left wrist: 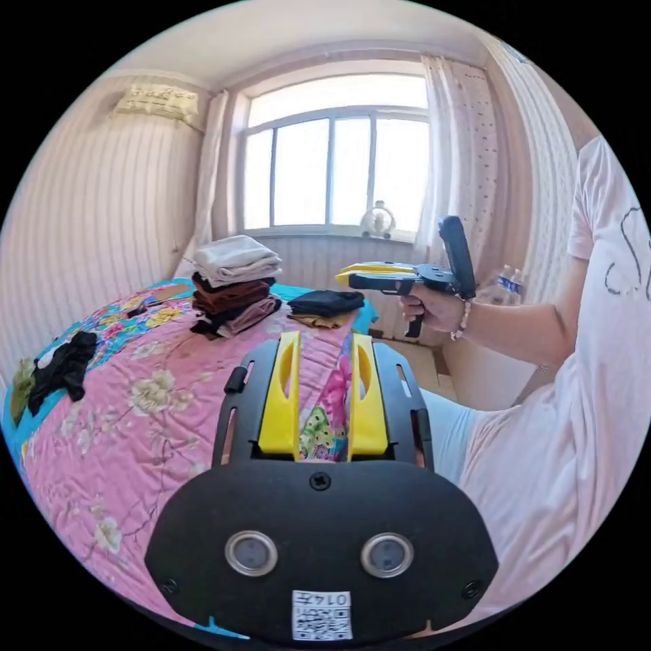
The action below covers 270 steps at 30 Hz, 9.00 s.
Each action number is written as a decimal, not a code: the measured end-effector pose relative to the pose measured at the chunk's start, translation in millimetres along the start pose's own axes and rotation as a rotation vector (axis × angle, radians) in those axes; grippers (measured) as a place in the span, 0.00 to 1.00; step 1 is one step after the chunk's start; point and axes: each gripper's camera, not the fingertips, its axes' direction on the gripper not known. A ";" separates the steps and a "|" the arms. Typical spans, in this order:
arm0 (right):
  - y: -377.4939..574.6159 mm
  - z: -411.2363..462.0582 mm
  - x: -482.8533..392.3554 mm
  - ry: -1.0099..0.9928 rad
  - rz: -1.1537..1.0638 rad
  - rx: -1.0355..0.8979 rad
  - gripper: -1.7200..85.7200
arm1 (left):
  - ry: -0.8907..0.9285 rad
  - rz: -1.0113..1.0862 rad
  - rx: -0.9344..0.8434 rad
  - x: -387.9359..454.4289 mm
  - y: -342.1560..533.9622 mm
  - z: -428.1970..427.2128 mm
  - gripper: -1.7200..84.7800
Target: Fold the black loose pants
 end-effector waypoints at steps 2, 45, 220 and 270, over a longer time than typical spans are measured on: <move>25.3 9.9 46.9 0.036 0.090 -0.081 0.13 | 0.049 0.040 -0.053 7.2 -17.1 45.6 0.15; -63.7 -4.6 435.8 -0.671 0.331 0.246 0.02 | 0.155 -0.551 0.187 -170.8 -124.9 160.8 0.01; -640.8 146.7 -230.9 -0.775 -0.368 0.232 0.02 | -0.325 0.078 0.613 -103.8 -36.8 -587.4 0.01; 31.6 302.9 52.7 -0.327 0.421 -0.671 0.14 | -0.526 -0.863 -0.189 -274.2 214.7 -321.6 0.07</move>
